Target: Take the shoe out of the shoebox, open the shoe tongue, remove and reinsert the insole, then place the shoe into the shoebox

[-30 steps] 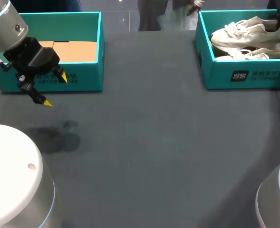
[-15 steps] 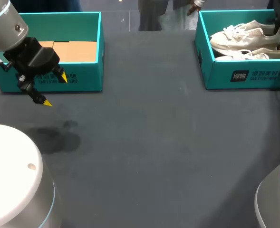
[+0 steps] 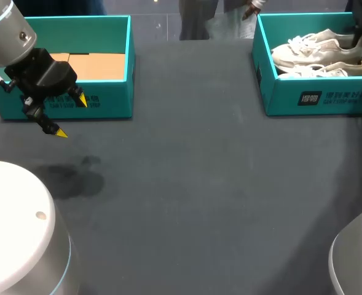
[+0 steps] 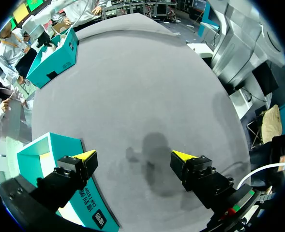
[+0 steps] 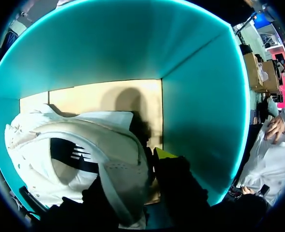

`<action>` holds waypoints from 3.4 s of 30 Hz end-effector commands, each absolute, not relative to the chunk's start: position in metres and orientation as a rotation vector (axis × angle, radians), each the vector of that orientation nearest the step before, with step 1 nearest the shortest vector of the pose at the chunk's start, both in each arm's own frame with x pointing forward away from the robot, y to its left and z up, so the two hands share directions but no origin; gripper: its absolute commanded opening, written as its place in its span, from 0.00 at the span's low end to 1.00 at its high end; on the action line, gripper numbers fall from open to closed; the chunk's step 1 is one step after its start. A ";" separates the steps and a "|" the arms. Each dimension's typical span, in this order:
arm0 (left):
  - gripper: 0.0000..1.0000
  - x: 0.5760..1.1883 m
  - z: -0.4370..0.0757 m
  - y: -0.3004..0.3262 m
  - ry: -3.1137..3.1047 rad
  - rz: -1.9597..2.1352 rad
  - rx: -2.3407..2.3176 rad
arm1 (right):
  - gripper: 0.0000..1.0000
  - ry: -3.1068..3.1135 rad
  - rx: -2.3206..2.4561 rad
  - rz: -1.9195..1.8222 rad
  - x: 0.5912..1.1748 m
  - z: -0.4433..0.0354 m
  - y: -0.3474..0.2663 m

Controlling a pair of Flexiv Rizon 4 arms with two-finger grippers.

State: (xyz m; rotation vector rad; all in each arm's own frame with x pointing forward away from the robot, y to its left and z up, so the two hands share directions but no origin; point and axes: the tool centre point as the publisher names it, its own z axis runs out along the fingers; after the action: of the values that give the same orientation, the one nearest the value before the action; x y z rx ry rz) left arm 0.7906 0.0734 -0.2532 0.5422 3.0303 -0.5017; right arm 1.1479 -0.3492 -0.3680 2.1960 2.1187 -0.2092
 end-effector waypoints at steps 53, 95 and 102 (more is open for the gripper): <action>1.00 0.804 -0.207 0.073 3.118 -0.301 -0.538 | 1.00 2.178 2.172 -0.061 1.027 -0.222 -0.255; 1.00 0.852 -0.209 0.144 2.230 0.150 -2.264 | 1.00 2.003 2.404 -0.059 0.911 -0.230 -0.193; 1.00 0.866 -0.215 0.168 1.992 0.155 -2.516 | 1.00 1.982 2.433 -0.059 0.898 -0.239 -0.176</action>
State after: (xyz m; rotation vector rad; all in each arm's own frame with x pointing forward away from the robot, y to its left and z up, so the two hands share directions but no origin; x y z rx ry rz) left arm 0.8585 0.1635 -0.2117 -2.1311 2.3215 0.0902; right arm 0.9047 -0.1787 -0.2365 2.4427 1.9948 -0.0855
